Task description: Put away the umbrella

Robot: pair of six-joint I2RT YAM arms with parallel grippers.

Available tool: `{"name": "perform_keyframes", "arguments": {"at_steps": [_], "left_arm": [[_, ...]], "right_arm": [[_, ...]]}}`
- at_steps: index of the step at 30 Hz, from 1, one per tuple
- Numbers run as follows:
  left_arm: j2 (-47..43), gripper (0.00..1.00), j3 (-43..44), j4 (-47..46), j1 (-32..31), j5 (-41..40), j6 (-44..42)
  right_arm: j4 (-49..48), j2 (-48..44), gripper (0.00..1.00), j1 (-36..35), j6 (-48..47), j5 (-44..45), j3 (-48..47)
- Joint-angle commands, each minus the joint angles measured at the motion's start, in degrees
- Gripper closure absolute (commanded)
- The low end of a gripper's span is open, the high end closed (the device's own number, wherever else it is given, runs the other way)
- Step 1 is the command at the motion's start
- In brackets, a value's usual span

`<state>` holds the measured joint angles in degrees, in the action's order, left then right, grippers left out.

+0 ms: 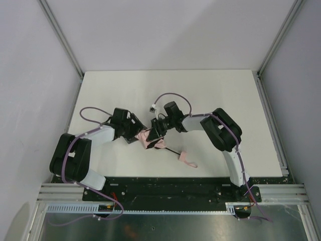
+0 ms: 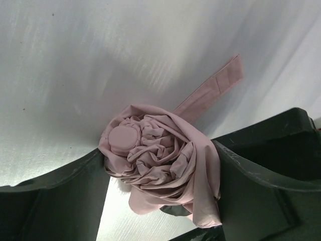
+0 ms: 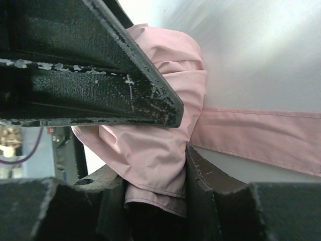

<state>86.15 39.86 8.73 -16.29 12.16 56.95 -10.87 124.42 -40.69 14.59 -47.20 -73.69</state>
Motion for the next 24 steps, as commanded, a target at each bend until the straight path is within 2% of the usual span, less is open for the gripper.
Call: {"name": "perform_keyframes", "arguments": {"at_steps": [1,3,11,12,15,21,24], "left_arm": [[2.2,0.23,-2.9,2.1,-2.1,-0.3,-1.6],[2.9,0.30,-3.4,1.4,-2.8,-0.5,-1.1],[4.0,0.70,-6.3,-1.4,-4.1,-3.0,-0.2],[4.0,0.74,-6.7,-1.7,-4.1,-3.2,-0.2],[4.1,0.85,-7.5,-2.3,-4.1,-3.7,-0.3],[3.7,0.95,-8.6,-3.2,-4.1,-4.4,-0.2],[3.6,0.98,-8.6,-3.2,-4.1,-4.4,-0.1]], "right_arm": [[0.7,5.8,1.00,1.6,8.1,-5.1,2.5],[-0.9,6.2,1.00,1.9,9.5,-6.5,2.5],[-5.6,6.8,1.00,2.9,14.5,-9.6,2.5],[-5.4,6.5,0.98,2.9,14.6,-9.4,2.4],[-0.6,4.2,0.83,2.7,11.5,-5.0,2.0],[11.6,-3.6,0.39,1.4,3.4,7.8,-0.5],[16.7,-8.1,0.27,-0.3,-0.1,14.9,-1.9]]}}
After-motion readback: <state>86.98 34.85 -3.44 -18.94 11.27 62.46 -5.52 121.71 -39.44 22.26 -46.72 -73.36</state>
